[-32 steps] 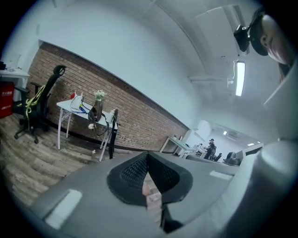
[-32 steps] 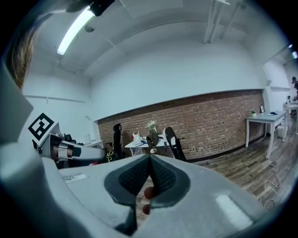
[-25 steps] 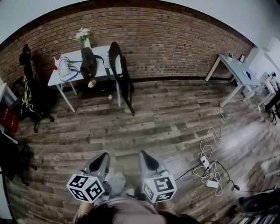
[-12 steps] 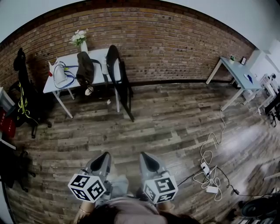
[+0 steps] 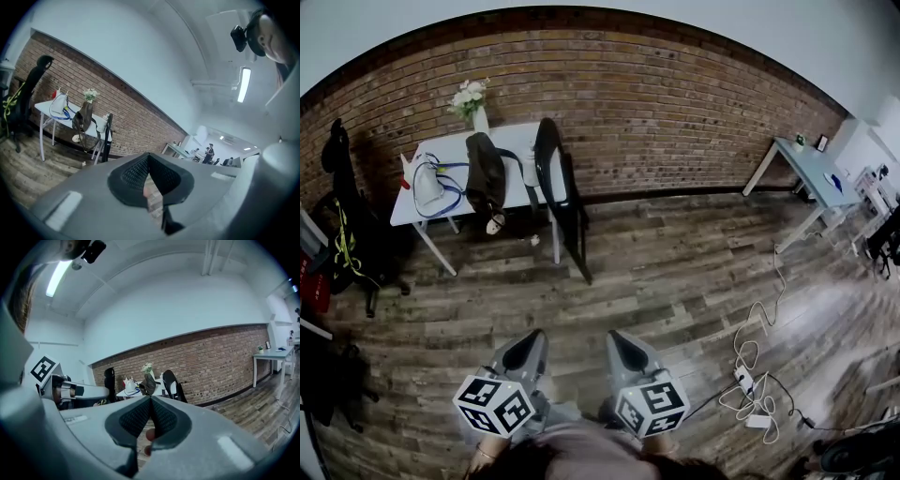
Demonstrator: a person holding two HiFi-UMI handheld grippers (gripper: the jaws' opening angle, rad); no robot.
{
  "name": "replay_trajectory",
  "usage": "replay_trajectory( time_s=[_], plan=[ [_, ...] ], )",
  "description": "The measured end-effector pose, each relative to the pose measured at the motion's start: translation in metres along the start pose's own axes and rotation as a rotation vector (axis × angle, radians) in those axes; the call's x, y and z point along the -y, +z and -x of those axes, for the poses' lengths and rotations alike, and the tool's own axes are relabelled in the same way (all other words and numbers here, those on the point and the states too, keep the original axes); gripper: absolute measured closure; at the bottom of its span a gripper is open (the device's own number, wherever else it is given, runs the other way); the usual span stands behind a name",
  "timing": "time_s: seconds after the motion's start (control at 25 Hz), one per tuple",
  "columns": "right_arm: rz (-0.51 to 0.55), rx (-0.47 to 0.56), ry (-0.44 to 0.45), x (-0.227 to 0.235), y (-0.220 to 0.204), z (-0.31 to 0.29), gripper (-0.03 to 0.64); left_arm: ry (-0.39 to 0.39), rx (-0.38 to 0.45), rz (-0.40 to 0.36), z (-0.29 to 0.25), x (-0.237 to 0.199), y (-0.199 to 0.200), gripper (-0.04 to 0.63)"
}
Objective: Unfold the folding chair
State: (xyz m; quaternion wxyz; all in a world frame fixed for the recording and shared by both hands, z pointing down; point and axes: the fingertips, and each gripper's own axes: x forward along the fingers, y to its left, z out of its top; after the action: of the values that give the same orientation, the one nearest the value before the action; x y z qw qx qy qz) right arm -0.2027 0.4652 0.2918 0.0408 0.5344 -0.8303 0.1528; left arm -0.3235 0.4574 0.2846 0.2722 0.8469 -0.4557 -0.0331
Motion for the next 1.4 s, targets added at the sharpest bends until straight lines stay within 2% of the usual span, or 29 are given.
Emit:
replay_trajectory(
  time_s=[0.28,0.68,1.4],
  plan=[
    [0.022,-0.018,0.022,-0.004,0.011,-0.036,0.623,0.031,0.009,0.035,-0.016,-0.034,0.017,0.604],
    [0.015,-0.021,0.032,0.034,0.023,-0.09,0.623,0.056,0.004,0.045,-0.066,-0.059,0.029,0.604],
    [0.001,-0.02,0.124,0.153,0.086,-0.232,0.623,0.128,0.04,0.014,-0.241,-0.095,0.102,0.604]
  ],
)
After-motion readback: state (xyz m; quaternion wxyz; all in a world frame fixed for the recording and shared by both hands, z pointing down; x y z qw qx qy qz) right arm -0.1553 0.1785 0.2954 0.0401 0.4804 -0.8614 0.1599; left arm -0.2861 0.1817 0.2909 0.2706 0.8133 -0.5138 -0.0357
